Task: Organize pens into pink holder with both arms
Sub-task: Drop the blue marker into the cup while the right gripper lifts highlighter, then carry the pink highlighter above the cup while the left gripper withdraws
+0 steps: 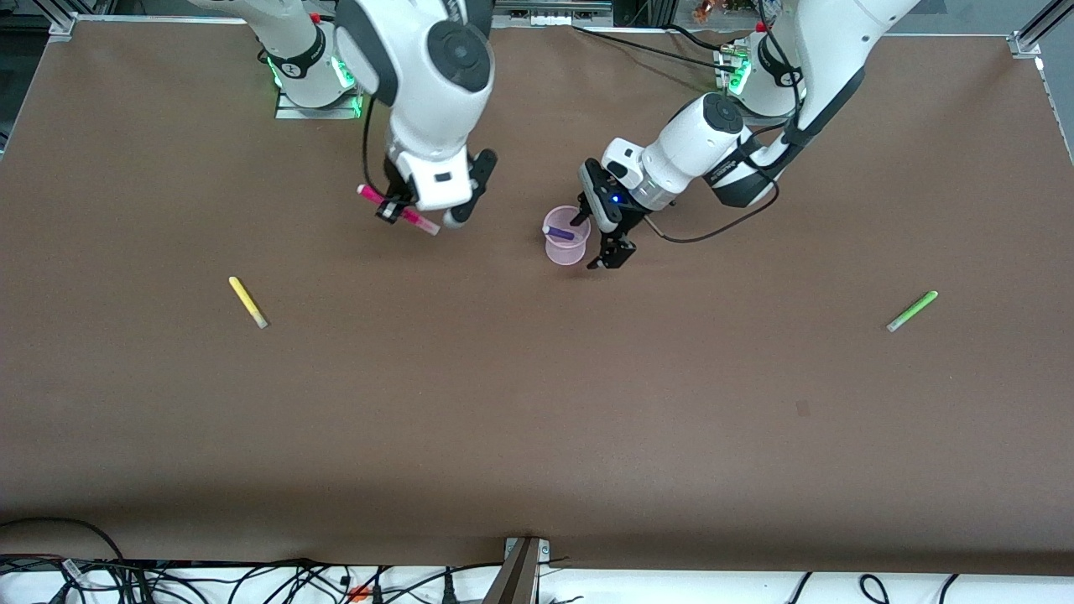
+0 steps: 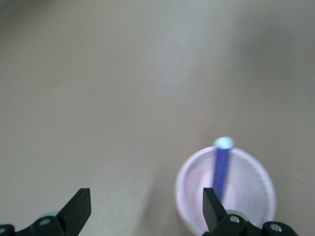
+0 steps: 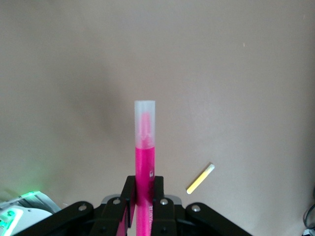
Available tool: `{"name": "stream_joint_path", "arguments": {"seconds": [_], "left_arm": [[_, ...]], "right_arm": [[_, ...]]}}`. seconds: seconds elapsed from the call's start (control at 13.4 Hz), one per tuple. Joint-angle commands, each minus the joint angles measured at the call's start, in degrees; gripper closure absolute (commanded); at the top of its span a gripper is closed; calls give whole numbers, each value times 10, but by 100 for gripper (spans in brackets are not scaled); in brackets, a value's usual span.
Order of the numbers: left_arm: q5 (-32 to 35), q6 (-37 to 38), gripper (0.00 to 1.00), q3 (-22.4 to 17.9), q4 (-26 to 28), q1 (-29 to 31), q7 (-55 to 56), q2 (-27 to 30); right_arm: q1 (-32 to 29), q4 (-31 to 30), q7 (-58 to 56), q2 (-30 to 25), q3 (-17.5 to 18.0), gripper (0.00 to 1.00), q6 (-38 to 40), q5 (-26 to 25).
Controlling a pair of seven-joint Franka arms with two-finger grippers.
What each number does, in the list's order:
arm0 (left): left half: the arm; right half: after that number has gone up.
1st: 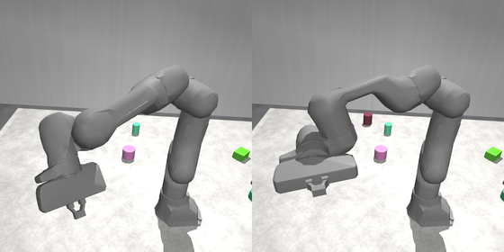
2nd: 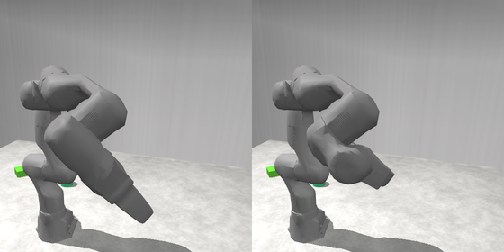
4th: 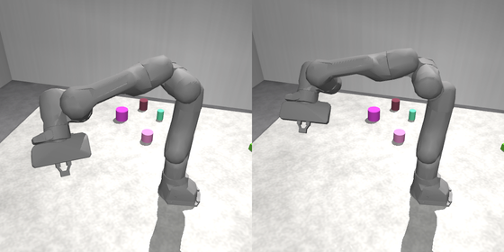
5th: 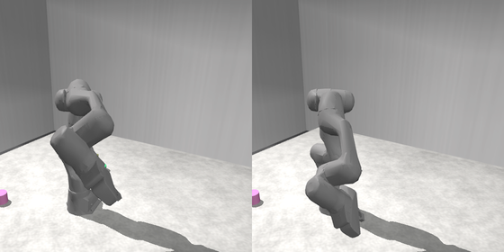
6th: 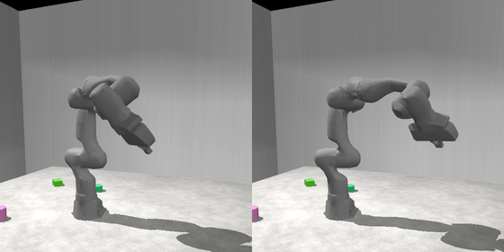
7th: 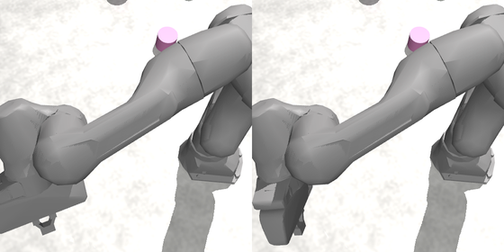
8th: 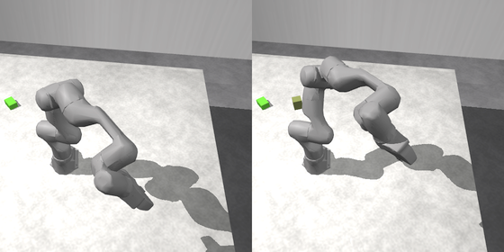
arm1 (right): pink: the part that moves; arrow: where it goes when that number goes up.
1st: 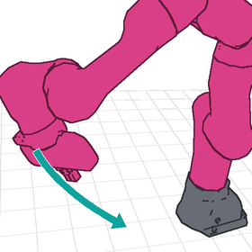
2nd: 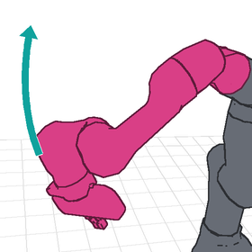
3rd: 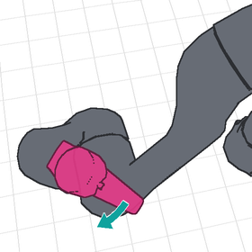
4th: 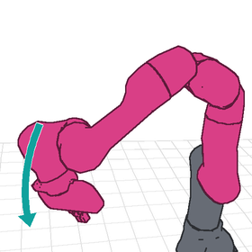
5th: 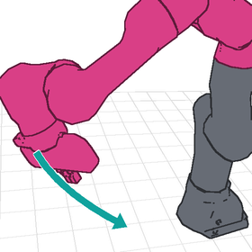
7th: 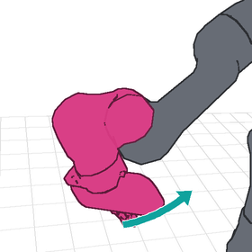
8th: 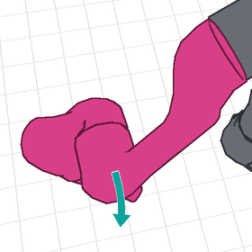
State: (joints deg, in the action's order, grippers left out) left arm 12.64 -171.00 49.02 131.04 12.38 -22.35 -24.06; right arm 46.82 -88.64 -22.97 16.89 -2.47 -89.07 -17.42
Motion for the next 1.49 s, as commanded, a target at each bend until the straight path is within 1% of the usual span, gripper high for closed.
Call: {"name": "stream_joint_path", "arguments": {"seconds": [0.0,0.07,0.15,0.22,0.3,0.37,0.45,0.6,0.75,0.82,0.97,1.04,1.19,1.42], "left_arm": [[-61,154,0,-32,-72,-22,56,47],[-63,193,0,-65,-93,-22,61,51],[-75,240,0,-95,-112,-20,61,51],[-127,312,0,-126,-146,-20,60,52],[-173,377,0,-158,-177,-21,56,52],[-192,416,0,-189,-198,-22,55,53],[-194,435,0,-212,-206,-22,55,62],[-198,448,0,-266,-206,-24,55,94],[-198,511,0,-327,-208,-49,55,124],[-198,542,0,-349,-209,-55,56,138],[-194,580,0,-389,-212,-65,58,169],[-191,615,0,-405,-236,-74,60,177],[-188,718,0,-412,-314,-74,75,177],[-188,826,0,-441,-406,-75,92,176]], "right_arm": [[48,75,22,27,-7,100,56,7],[59,97,31,38,-6,100,70,9],[91,111,52,55,-3,100,80,5],[129,132,83,75,-7,100,98,0],[142,157,98,90,-7,100,112,-4],[144,169,97,103,-3,100,108,-5],[154,181,96,124,-2,100,101,-5],[175,213,95,176,-3,100,68,-7],[178,250,100,234,-4,100,41,-9],[181,263,103,257,-7,100,29,-13],[183,270,104,279,-8,100,3,-25],[184,269,103,281,-8,100,-1,-31],[182,269,102,284,-10,100,6,-34],[183,269,102,302,-10,100,7,-46]]}}
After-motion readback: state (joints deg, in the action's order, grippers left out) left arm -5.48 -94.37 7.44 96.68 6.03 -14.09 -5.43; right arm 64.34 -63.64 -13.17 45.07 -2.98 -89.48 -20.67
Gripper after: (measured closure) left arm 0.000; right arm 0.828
